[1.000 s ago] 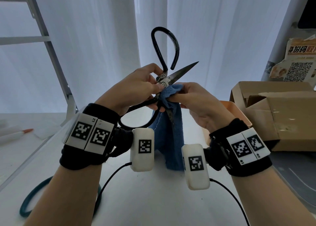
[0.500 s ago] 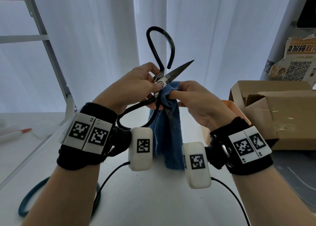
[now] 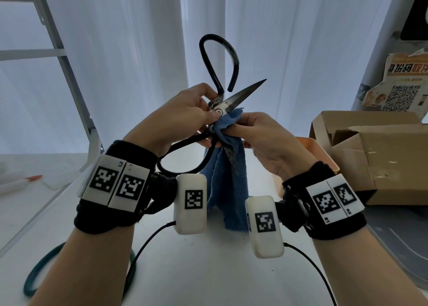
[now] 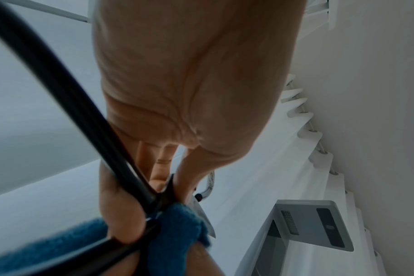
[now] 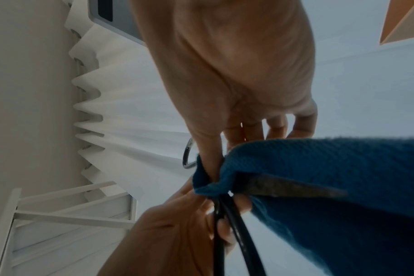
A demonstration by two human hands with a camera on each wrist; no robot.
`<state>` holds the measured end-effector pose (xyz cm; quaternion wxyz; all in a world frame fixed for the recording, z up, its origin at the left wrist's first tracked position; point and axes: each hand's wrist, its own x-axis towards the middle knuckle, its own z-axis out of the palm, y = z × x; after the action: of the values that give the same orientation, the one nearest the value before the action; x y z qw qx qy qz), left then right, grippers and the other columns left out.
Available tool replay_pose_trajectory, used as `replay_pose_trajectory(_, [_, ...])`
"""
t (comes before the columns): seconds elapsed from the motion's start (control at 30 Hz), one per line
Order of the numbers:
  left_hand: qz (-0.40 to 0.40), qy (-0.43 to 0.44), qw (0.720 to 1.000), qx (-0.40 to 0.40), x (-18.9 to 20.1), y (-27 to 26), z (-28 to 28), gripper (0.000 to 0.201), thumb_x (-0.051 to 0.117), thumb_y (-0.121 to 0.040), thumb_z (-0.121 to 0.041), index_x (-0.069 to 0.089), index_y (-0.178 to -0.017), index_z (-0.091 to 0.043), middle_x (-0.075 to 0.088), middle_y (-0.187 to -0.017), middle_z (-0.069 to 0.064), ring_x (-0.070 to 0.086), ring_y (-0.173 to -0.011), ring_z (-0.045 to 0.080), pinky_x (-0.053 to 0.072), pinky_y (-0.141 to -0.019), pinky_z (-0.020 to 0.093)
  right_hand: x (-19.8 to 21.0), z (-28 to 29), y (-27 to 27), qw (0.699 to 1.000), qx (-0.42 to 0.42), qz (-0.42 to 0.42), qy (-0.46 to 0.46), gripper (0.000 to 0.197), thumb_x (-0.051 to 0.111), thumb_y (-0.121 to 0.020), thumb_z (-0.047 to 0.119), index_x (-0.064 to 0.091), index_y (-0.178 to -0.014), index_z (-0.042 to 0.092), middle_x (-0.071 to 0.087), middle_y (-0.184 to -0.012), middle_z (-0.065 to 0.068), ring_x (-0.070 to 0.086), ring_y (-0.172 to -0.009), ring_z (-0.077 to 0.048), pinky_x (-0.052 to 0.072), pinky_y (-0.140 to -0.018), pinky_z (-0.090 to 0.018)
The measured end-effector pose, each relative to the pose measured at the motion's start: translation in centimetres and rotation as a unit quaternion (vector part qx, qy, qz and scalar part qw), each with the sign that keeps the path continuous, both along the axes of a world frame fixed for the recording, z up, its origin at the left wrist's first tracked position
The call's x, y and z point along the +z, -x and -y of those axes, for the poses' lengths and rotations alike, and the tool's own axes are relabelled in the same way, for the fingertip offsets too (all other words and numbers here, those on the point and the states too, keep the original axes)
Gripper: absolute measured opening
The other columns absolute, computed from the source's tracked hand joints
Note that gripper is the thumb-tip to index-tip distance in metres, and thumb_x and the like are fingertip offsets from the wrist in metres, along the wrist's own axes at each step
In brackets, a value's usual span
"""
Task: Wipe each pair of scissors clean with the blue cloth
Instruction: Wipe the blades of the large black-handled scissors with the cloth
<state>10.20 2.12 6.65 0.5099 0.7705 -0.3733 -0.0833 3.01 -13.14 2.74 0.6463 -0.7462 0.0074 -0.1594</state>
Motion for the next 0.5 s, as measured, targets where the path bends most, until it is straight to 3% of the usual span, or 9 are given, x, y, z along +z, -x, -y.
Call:
replay_pose_trajectory(0.1, [0.002,-0.004,1.0,0.004,-0.04,-0.09,-0.08,0.012,0.056,-0.1,-0.007,0.058,-0.11,-0.013,0.053,-0.091,0.008,0.069,-0.06,0.016,0.057,-0.057,0.027,0.13,0.24,-0.07,0.999,0.006,-0.011,0.038,0.016,0.063,-0.093,0.008,0.073,-0.106,0.005,0.076,-0.1,-0.009,0.069,-0.093,-0.012,0.051,-0.083,-0.024])
replay_pose_trajectory(0.13, [0.001,-0.003,1.0,0.004,-0.06,-0.09,-0.08,0.012,0.056,-0.1,-0.007,0.058,-0.11,-0.013,0.053,-0.09,0.007,0.069,-0.06,0.016,0.057,-0.057,0.027,0.13,0.28,-0.03,0.999,0.004,-0.009,0.041,0.016,0.064,-0.093,0.007,0.073,-0.106,0.004,0.076,-0.099,-0.009,0.069,-0.093,-0.013,0.051,-0.084,-0.024])
replay_pose_trajectory(0.2, [0.0,0.001,1.0,0.002,-0.04,-0.07,-0.02,0.013,0.055,-0.1,-0.007,0.058,-0.112,-0.012,0.054,-0.091,0.008,0.069,-0.061,0.016,0.057,-0.057,0.027,0.06,0.23,0.0,1.0,-0.008,-0.002,0.027,0.017,0.065,-0.093,0.008,0.072,-0.107,0.001,0.076,-0.096,-0.007,0.07,-0.086,-0.009,0.052,-0.07,-0.015])
replay_pose_trajectory(0.27, [0.002,0.004,1.0,0.001,0.0,-0.02,0.04,0.014,0.055,-0.1,-0.006,0.057,-0.112,-0.012,0.053,-0.091,0.008,0.069,-0.063,0.016,0.057,-0.057,0.027,0.0,0.21,-0.01,1.0,-0.024,0.003,0.014,0.021,0.066,-0.092,0.01,0.071,-0.109,-0.002,0.075,-0.098,-0.009,0.069,-0.084,-0.009,0.049,-0.064,-0.011])
replay_pose_trajectory(0.43, [0.003,-0.007,1.0,0.01,-0.2,-0.13,0.07,0.015,0.056,-0.1,-0.007,0.056,-0.113,-0.013,0.053,-0.092,0.008,0.071,-0.06,0.017,0.057,-0.056,0.027,-0.05,0.53,-0.23,0.997,-0.032,-0.028,0.066,0.016,0.065,-0.092,0.011,0.075,-0.105,0.011,0.075,-0.109,-0.008,0.065,-0.11,-0.023,0.044,-0.097,-0.039])
replay_pose_trajectory(0.5, [0.001,-0.003,1.0,0.012,-0.18,-0.09,0.1,0.014,0.055,-0.1,-0.007,0.055,-0.112,-0.014,0.053,-0.092,0.008,0.07,-0.058,0.016,0.056,-0.055,0.026,-0.05,0.5,-0.17,0.997,-0.046,-0.026,0.055,0.017,0.067,-0.092,0.013,0.075,-0.107,0.009,0.076,-0.107,-0.007,0.065,-0.109,-0.023,0.044,-0.094,-0.038])
